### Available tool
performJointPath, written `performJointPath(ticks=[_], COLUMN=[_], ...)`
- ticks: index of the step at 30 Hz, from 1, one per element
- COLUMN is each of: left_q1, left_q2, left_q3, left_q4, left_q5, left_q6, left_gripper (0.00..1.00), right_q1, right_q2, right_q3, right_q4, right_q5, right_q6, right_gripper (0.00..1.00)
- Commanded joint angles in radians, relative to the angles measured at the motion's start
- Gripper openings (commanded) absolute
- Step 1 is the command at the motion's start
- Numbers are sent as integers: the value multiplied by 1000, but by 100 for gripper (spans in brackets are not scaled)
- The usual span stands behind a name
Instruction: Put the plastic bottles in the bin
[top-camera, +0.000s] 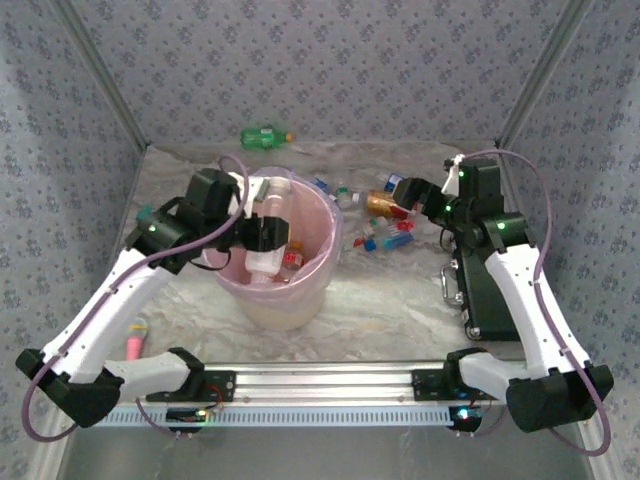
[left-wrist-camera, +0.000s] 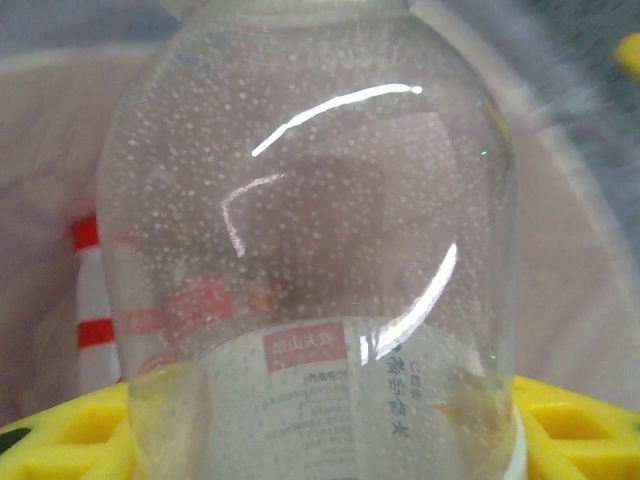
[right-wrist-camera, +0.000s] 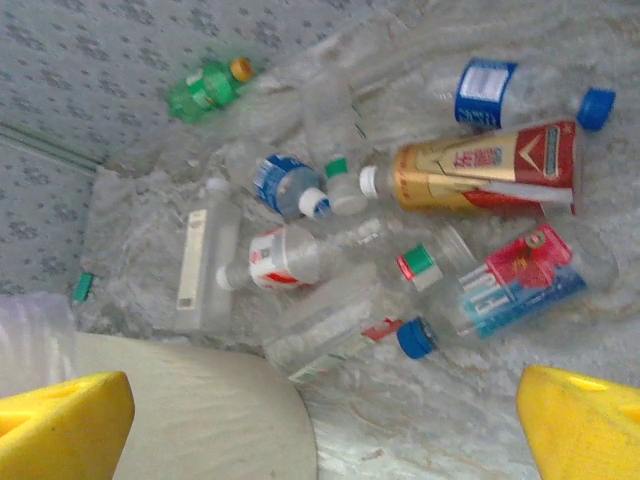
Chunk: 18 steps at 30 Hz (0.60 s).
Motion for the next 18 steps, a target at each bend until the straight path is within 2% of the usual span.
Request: performJointPath(ticks=[1, 10, 18], left_q1=[-27, -63, -69], left_q2=[5, 58, 86], left_q3=[-53, -184, -294], left_q4=[-13, 32, 102], left_q5=[-86, -198, -255], left_q6=[14, 16, 17], left_gripper=[0, 0, 0], right_q1=[-6, -3, -1], right_q2=[-27, -15, 11], right_q3=[-55, -148, -149], right_q4=[-20, 3, -2], right_q5=[24, 38, 56], right_q6=[3, 36, 37], right_gripper=[100, 100, 100])
